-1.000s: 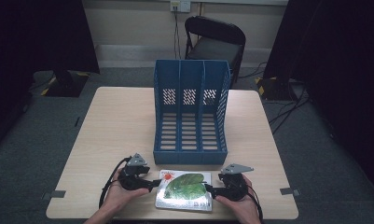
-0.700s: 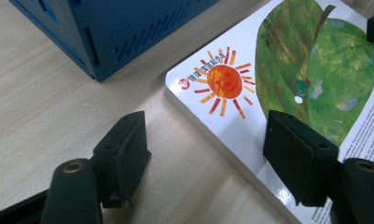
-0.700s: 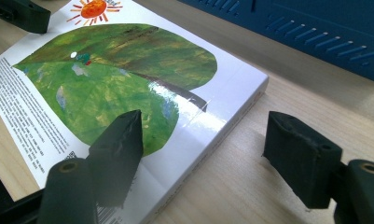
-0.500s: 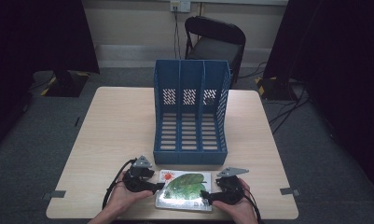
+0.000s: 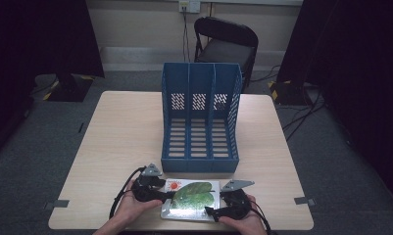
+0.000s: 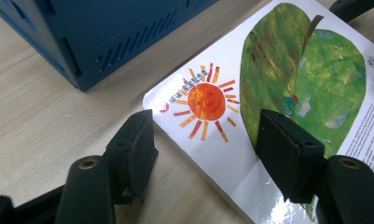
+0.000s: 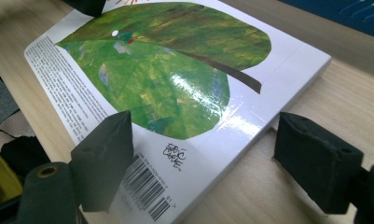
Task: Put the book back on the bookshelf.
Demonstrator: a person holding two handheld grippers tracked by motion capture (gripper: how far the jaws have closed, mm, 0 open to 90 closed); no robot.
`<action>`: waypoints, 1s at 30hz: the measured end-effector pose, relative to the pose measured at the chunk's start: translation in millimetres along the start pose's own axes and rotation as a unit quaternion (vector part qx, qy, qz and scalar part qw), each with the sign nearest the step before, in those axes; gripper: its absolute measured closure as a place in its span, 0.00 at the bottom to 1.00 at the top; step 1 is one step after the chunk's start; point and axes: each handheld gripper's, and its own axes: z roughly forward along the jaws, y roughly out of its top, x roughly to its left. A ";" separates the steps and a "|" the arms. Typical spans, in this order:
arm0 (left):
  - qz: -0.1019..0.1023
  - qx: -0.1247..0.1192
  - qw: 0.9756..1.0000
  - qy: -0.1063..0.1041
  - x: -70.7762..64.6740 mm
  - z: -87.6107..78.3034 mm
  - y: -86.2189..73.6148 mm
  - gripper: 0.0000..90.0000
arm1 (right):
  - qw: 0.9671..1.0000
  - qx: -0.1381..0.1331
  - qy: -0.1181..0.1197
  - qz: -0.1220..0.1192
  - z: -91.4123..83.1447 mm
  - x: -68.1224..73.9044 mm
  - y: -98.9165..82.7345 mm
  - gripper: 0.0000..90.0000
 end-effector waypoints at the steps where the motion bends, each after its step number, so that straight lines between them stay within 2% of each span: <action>1: -0.001 0.000 1.000 0.000 0.8 -0.3 0.0 0.42 | 1.000 0.000 0.002 -0.001 0.0 0.4 -0.2 0.21; 11: -0.012 -0.003 1.000 0.002 3.2 -1.1 -0.5 0.38 | 1.000 0.002 0.008 -0.004 0.9 5.3 -0.3 0.22; 16: -0.015 -0.002 1.000 0.006 4.1 -1.3 -0.2 0.32 | 1.000 0.002 0.015 -0.009 2.5 6.1 1.1 0.23; 25: -0.023 -0.001 1.000 0.012 5.8 -1.9 0.3 0.31 | 1.000 0.001 0.023 -0.014 5.6 7.8 3.3 0.24; 27: -0.033 -0.004 0.999 0.007 6.7 -2.2 0.1 0.30 | 1.000 0.001 0.023 -0.014 5.6 7.8 3.3 0.24; 30: -0.067 -0.014 0.998 -0.014 12.3 -4.2 -0.9 0.30 | 1.000 -0.001 0.023 -0.014 5.9 8.1 3.1 0.24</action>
